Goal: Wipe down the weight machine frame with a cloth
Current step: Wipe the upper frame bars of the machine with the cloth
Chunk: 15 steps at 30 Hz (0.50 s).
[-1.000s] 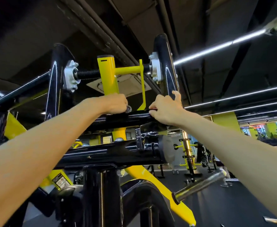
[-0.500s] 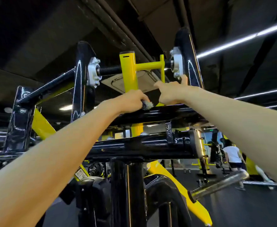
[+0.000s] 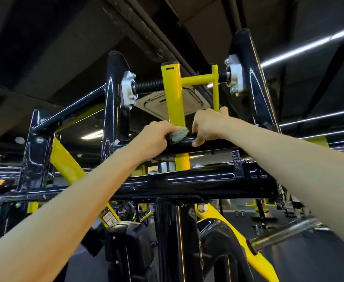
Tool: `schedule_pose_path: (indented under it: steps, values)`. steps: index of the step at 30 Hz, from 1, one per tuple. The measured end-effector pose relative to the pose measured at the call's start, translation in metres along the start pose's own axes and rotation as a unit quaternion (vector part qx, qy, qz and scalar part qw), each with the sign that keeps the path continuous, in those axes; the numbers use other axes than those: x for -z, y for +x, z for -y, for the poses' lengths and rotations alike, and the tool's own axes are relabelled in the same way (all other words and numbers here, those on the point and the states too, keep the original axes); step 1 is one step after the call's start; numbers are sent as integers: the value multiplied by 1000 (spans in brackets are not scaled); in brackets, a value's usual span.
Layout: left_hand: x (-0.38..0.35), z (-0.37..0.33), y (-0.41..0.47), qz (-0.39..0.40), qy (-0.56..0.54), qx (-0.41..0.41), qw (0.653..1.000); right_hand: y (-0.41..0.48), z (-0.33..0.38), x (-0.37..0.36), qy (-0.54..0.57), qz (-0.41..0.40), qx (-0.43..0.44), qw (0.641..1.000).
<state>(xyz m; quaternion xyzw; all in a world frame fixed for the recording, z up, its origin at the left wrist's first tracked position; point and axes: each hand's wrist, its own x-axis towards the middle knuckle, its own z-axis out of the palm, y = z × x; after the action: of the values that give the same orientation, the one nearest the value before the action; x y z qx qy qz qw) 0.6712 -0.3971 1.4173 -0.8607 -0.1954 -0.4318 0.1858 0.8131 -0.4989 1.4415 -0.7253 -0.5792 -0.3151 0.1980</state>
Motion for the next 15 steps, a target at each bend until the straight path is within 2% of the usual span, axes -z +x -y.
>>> schedule_pose_path:
  steps: [4, 8, 10, 14, 15]
  values:
    - [12, 11, -7, 10, 101, 70, 992, -2, -3, -1, 31, -4, -4, 999]
    - [-11, -37, -7, -7, 119, -32, 992, -1, -1, -2, 22, -13, -16, 1000]
    - [-14, -27, -16, -14, 137, -60, 989, -1, -1, -3, 27, -16, -14, 999]
    - [0, -5, -28, -42, 201, 48, 978, -2, -6, -2, 64, -3, -11, 998]
    - [-3, -16, -25, -51, 206, 42, 976, -2, -6, -2, 66, -2, -15, 998]
